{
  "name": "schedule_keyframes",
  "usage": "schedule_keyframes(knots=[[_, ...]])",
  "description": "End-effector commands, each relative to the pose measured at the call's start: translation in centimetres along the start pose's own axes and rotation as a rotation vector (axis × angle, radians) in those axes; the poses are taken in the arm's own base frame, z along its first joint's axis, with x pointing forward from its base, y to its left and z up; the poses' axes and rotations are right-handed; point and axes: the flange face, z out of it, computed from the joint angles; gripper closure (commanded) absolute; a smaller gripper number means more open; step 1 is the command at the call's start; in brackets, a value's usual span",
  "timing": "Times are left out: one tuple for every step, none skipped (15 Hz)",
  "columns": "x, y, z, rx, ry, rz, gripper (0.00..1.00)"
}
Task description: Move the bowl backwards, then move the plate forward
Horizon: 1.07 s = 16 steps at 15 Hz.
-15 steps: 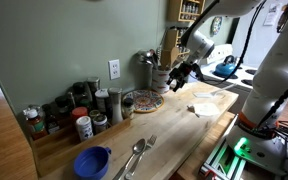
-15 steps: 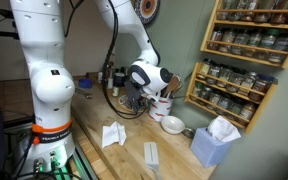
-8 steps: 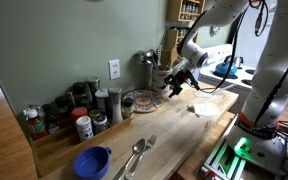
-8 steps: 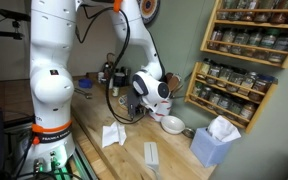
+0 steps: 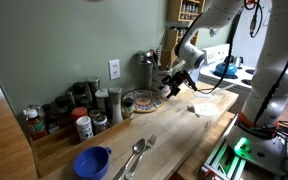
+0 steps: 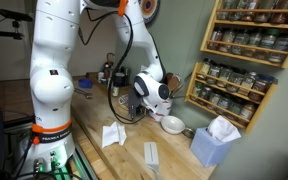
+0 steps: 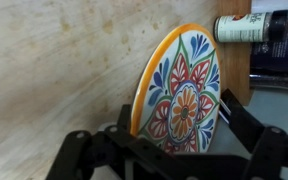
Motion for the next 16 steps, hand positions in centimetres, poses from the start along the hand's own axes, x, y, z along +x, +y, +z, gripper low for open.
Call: schedule_keyframes(knots=[[1.1, -0.3, 0.6, -0.001, 0.03, 0.013, 0.0], [1.4, -0.4, 0.7, -0.01, 0.039, 0.009, 0.0], [1.6, -0.4, 0.8, -0.007, 0.041, 0.007, 0.0], [1.7, -0.2, 0.9, -0.02, 0.047, 0.012, 0.0], [1.9, 0.0, 0.8, -0.032, 0.057, 0.013, 0.0], [2.0, 0.1, 0.8, -0.034, 0.063, 0.016, 0.0], [2.0, 0.4, 0.9, -0.046, 0.064, 0.017, 0.0], [2.1, 0.5, 1.0, -0.052, 0.067, 0.019, 0.0], [2.2, 0.6, 1.2, -0.041, 0.065, 0.016, 0.0], [2.2, 0.6, 1.4, -0.044, 0.066, 0.021, 0.0], [2.3, 0.6, 1.6, -0.037, 0.07, 0.027, 0.0], [2.3, 0.5, 1.8, -0.026, 0.069, 0.032, 0.0], [2.4, 0.4, 2.1, -0.021, 0.068, 0.035, 0.0], [2.4, 0.4, 2.4, -0.02, 0.069, 0.039, 0.0], [2.4, 0.5, 2.8, -0.015, 0.071, 0.044, 0.0], [2.5, 0.5, 3.3, -0.012, 0.073, 0.049, 0.0]])
